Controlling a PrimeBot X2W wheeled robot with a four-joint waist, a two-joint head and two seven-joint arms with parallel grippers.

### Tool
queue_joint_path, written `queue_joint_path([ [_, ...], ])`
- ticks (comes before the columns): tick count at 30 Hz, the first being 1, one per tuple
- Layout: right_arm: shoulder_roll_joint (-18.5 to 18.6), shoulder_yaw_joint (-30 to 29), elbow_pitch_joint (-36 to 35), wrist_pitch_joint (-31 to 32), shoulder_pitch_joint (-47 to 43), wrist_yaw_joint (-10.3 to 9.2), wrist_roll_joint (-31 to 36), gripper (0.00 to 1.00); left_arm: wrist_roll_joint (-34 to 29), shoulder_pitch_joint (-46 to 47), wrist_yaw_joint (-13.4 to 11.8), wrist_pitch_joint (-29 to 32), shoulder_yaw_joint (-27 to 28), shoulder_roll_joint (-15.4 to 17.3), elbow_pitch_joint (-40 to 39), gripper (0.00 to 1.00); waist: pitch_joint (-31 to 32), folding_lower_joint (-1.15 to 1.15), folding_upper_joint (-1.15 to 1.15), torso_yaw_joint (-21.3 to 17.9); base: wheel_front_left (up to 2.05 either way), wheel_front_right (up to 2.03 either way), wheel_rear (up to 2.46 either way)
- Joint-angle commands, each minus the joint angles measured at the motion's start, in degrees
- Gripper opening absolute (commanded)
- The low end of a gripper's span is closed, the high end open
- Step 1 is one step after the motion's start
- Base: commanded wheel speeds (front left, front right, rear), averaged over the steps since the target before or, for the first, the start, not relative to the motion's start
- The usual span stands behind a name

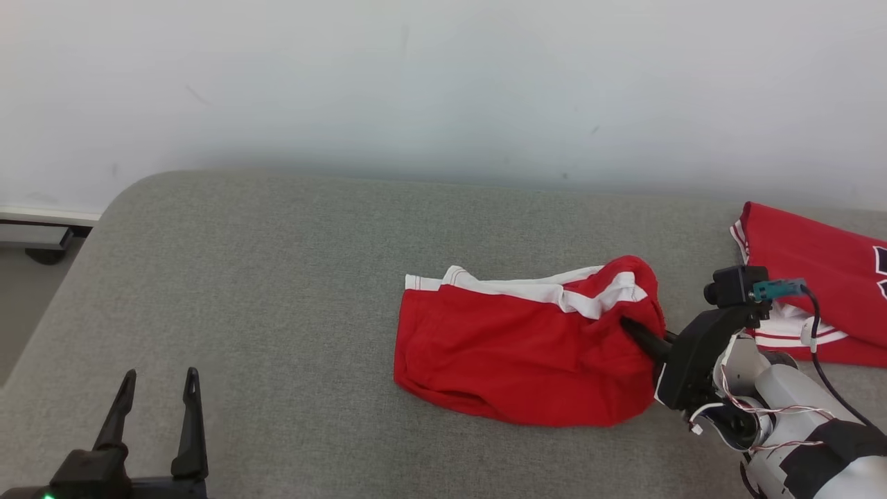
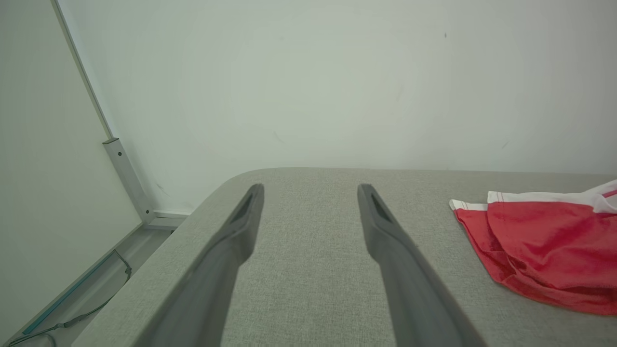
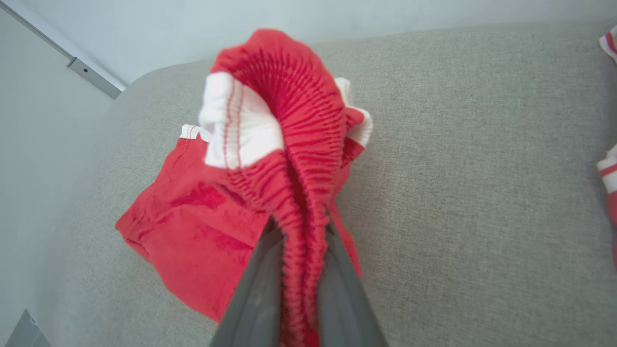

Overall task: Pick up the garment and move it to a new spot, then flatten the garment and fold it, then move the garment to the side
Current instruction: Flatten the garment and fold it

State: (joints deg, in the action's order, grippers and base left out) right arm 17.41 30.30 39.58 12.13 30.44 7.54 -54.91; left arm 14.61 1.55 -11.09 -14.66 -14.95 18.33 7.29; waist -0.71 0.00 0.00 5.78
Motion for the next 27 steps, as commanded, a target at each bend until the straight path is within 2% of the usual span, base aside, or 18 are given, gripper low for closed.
queue_joint_path([
  [1,0.3,0.1,-0.9,0.5,-0.2,-0.12,-1.5,0.0,0.2,-0.2,0.0,-0.1,0.1,0.1,0.3,1.0,0.1,0.0,0.0,0.5,0.0,0.0,0.0],
  [6,-2.1,-0.1,-0.8,1.8,1.7,-0.1,-4.9,0.0,0.3,0.7,0.3,-0.3,-0.5,-0.7,1.1,1.0,0.1,0.0,0.0,2.4,0.0,0.0,0.0],
  [15,-5.9,3.0,2.2,1.8,5.4,-0.09,-4.5,0.0,-0.1,2.3,1.4,-0.5,-2.5,-2.3,2.5,1.0,-0.2,0.0,0.0,6.3,0.0,0.0,0.0],
  [27,-11.7,4.4,12.4,-0.2,10.5,-0.09,-5.2,0.0,-0.8,4.2,2.8,-0.6,-3.5,-4.2,5.0,1.0,-0.7,0.0,0.0,9.7,0.0,0.0,0.0],
])
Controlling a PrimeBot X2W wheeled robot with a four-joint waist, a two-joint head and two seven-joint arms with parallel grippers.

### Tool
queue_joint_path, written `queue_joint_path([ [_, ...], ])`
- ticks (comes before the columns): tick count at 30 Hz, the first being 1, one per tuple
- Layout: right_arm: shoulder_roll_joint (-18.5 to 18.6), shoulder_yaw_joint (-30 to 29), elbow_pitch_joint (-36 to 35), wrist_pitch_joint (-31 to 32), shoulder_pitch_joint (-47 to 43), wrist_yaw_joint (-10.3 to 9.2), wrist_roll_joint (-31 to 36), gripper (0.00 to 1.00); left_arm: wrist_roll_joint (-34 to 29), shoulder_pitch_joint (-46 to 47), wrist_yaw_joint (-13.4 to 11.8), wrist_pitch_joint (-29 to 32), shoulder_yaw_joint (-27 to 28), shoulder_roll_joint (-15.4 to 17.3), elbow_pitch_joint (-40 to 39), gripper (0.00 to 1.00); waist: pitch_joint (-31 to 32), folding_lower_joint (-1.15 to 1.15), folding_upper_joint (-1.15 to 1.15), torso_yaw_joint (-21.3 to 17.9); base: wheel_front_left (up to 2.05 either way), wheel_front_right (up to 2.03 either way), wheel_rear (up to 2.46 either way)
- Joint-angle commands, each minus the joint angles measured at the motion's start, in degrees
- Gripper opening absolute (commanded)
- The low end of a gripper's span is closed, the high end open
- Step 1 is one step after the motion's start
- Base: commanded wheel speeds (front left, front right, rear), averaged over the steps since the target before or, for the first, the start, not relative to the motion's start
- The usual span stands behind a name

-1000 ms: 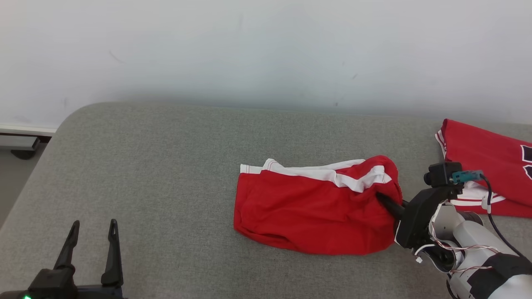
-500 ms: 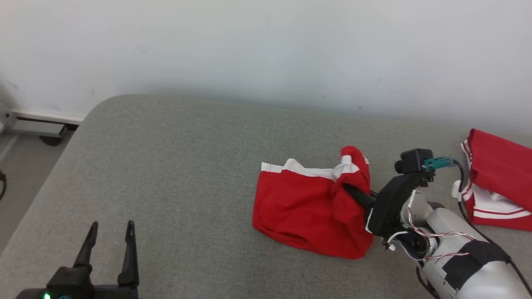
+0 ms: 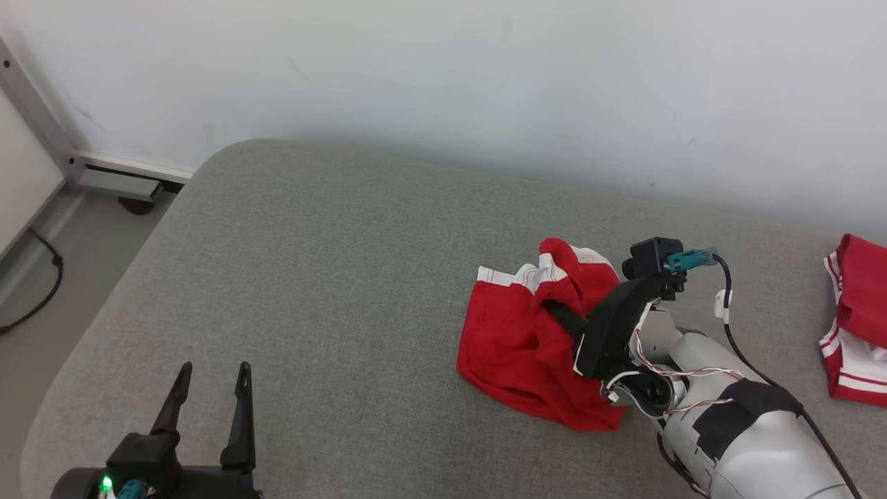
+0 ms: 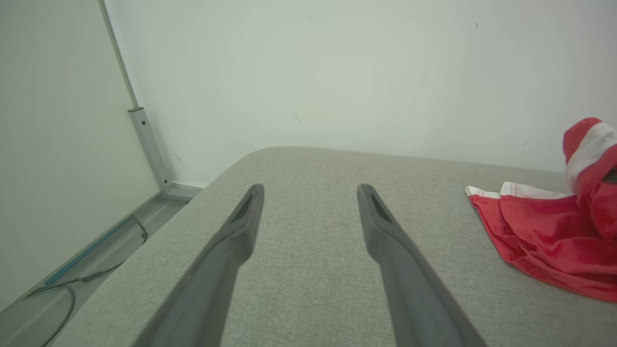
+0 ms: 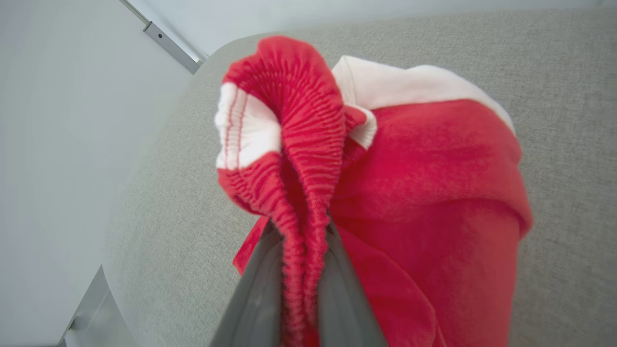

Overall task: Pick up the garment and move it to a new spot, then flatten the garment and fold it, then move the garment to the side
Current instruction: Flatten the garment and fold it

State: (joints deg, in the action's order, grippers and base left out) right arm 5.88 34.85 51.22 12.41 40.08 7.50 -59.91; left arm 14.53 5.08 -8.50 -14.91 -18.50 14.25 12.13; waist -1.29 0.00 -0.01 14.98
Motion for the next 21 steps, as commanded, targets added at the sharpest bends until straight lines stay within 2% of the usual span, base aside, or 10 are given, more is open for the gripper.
queue_joint_path([
  [1,-0.2,-0.2,0.8,-0.5,0.9,-0.05,-0.2,0.0,-0.7,0.7,0.3,-0.4,0.0,-0.1,0.1,1.0,-0.1,0.0,0.01,0.5,0.0,0.0,0.0],
  [16,-2.7,2.5,10.4,-2.1,4.9,-0.05,-1.3,0.0,-1.8,1.4,2.1,-0.4,0.0,-2.6,1.8,1.0,-0.5,0.0,0.01,3.8,0.0,0.0,0.0],
  [17,-2.8,2.9,10.6,-2.0,5.1,-0.05,-1.3,0.15,-1.9,1.4,2.2,-0.4,0.1,-2.7,1.8,1.0,-0.6,0.0,0.01,3.9,0.0,0.0,0.0],
  [18,-2.8,3.1,10.7,-2.6,5.3,-0.05,-1.2,0.77,-1.9,1.5,2.3,-0.4,0.3,-2.7,1.9,1.0,-0.6,0.0,0.01,3.9,0.0,0.0,0.0],
  [19,-2.8,3.2,10.8,-2.9,5.5,-0.05,-1.5,1.0,-1.9,1.5,2.3,-0.4,0.6,-2.7,1.9,1.0,-0.6,0.0,0.01,3.9,0.0,0.0,0.0],
  [21,-2.8,3.6,10.5,-3.4,5.7,-0.05,-1.7,1.0,-2.1,1.5,2.4,-0.4,1.1,-2.7,1.9,1.0,-0.7,0.0,0.01,3.6,0.0,0.0,0.0],
])
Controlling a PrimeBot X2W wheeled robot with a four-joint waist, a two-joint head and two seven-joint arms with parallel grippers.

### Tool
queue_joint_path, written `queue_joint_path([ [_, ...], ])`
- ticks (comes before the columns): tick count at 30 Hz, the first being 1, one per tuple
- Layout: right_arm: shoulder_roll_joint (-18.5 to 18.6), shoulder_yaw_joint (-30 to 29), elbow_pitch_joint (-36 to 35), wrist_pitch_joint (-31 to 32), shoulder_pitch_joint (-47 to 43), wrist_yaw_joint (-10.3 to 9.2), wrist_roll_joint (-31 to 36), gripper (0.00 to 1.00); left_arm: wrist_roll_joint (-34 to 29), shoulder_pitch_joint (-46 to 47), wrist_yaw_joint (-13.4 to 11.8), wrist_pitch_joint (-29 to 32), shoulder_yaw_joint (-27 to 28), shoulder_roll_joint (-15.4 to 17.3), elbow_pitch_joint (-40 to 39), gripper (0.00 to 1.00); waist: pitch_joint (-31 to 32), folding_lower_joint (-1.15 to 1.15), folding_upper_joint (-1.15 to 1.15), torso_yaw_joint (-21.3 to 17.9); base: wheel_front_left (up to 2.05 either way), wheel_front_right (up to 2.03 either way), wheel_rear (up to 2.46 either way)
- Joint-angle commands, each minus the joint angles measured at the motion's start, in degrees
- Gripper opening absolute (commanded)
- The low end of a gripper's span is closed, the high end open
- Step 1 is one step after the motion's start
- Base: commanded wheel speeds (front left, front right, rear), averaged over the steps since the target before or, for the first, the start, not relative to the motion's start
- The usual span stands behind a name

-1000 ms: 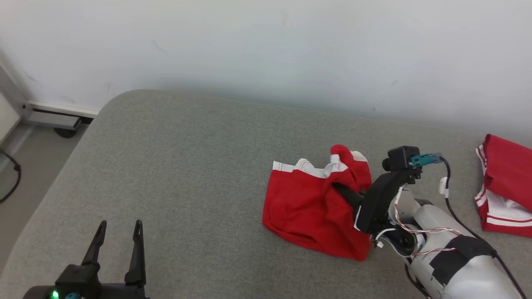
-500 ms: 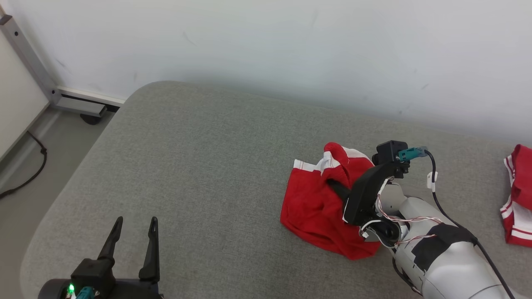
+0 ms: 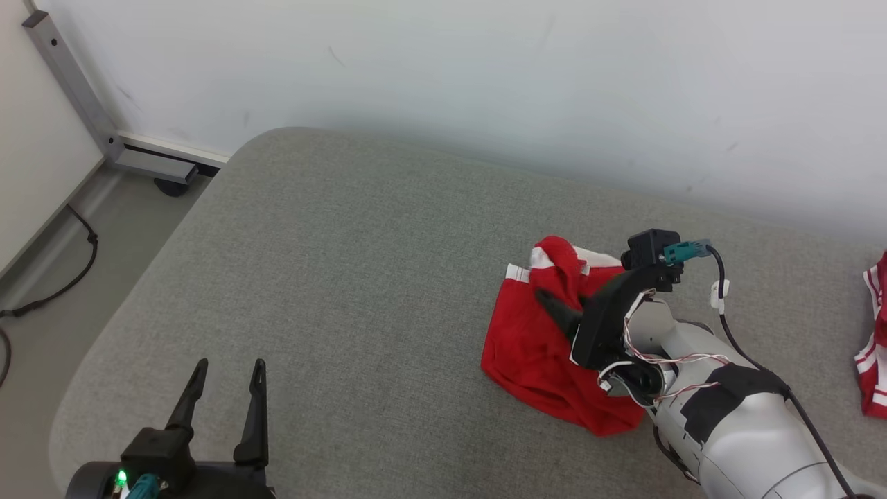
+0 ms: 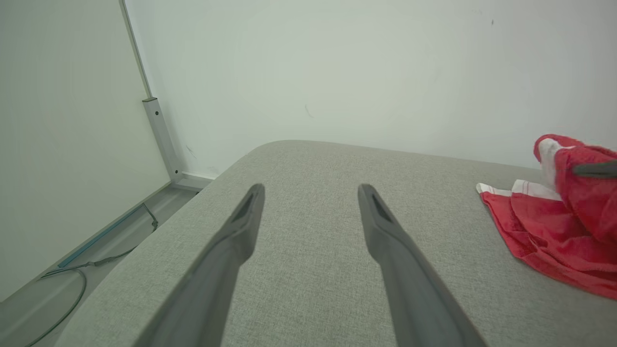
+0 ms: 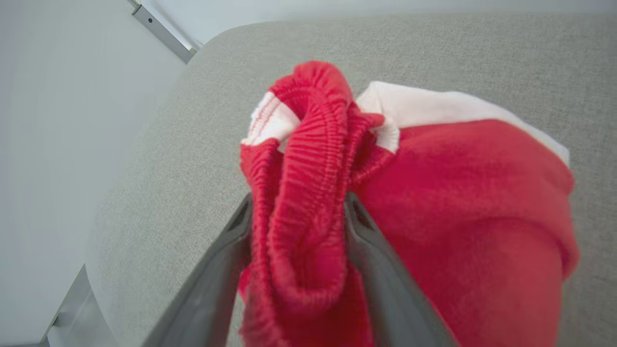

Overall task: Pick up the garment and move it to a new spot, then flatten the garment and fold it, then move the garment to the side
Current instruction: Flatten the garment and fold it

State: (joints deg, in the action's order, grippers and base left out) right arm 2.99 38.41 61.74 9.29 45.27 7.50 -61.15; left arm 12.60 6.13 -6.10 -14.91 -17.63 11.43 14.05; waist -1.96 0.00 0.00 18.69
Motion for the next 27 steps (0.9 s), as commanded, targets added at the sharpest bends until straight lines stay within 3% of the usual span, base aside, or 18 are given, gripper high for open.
queue_joint_path([
  [1,0.1,0.3,-0.4,-0.6,0.6,-0.05,-0.6,1.0,-0.3,0.4,0.0,-0.4,0.5,0.2,-0.1,1.0,0.0,0.0,0.0,-0.3,0.0,0.0,0.0],
  [6,1.4,1.1,-3.3,-2.9,0.4,-0.05,-1.2,1.0,-0.9,-0.3,0.0,-0.4,1.5,0.5,-0.7,1.0,-0.1,0.0,0.0,-1.9,0.0,0.0,0.0],
  [19,10.8,4.0,-9.0,-10.6,-3.3,-0.05,1.7,1.0,-2.9,-0.8,-0.1,-0.4,3.4,0.7,-2.9,1.0,-0.8,0.0,0.0,-5.7,0.0,0.0,0.0],
  [27,10.9,4.6,-6.4,-10.1,-4.4,-0.05,2.6,1.0,-3.8,-1.2,-0.8,-0.4,4.9,0.8,-5.1,1.0,-1.3,0.0,0.0,-6.2,0.0,0.0,0.0],
])
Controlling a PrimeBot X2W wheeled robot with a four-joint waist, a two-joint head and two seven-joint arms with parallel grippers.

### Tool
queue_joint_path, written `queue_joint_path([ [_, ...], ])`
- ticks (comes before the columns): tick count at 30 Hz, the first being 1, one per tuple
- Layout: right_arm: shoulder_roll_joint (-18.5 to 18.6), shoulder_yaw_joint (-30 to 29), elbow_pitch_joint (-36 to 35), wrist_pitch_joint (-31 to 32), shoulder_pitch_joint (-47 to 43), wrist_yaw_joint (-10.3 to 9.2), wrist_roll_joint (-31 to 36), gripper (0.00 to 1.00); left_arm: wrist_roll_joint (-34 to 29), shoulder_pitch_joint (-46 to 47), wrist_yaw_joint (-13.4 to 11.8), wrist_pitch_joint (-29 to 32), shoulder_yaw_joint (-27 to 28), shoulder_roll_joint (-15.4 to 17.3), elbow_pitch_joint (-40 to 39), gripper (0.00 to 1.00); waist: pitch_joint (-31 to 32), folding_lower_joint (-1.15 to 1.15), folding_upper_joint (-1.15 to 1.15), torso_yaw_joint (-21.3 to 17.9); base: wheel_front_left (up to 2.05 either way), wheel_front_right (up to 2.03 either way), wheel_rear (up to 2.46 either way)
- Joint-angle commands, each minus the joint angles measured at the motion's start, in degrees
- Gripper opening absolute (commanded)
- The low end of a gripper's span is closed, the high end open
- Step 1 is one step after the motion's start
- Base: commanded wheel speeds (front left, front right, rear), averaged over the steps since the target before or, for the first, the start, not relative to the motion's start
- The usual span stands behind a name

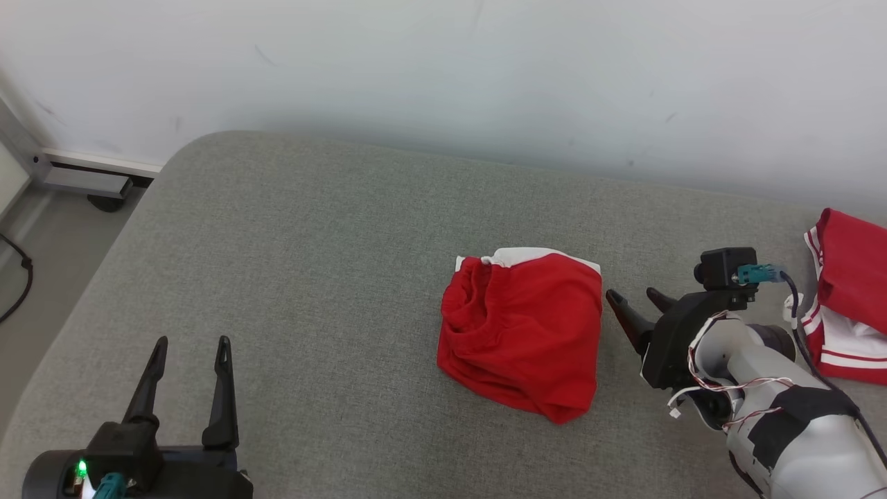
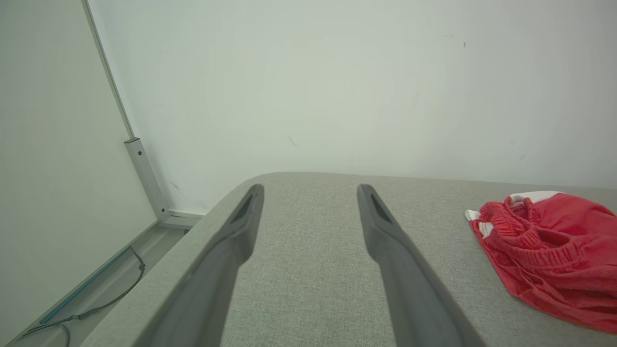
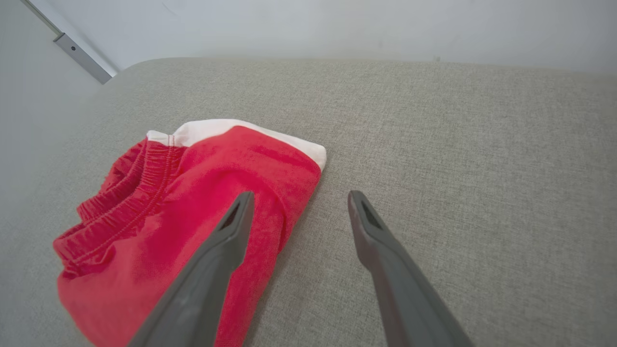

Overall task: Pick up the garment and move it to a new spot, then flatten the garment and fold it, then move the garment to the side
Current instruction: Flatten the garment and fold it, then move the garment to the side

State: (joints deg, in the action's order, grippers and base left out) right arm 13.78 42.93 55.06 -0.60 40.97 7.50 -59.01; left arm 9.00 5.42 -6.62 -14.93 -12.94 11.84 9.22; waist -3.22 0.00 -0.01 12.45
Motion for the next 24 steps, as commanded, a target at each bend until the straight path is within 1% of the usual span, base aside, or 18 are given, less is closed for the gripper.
queue_joint_path([
  [1,-0.4,0.2,0.8,0.3,-0.1,-0.05,0.5,1.0,-0.5,-0.6,-0.3,-0.4,0.5,0.5,-0.5,1.0,-0.1,0.0,0.01,0.0,0.0,0.0,0.0],
  [8,-3.1,-0.4,6.2,2.5,1.1,-0.05,-0.6,1.0,-1.2,-0.7,0.2,-0.4,0.7,-0.3,-1.1,1.0,-0.5,0.0,0.01,1.3,0.0,0.0,0.0],
  [19,-5.7,-1.8,13.8,6.0,2.9,-0.05,-3.2,1.0,-1.9,0.0,1.1,-0.4,0.5,-1.8,-0.2,1.0,-1.2,0.0,0.01,4.1,0.0,0.0,0.0],
  [24,-7.1,-3.1,16.2,9.7,2.8,-0.05,-5.5,1.0,-2.2,0.2,1.6,-0.4,0.9,-2.2,0.1,1.0,-1.5,0.0,0.01,4.8,0.0,0.0,0.0],
])
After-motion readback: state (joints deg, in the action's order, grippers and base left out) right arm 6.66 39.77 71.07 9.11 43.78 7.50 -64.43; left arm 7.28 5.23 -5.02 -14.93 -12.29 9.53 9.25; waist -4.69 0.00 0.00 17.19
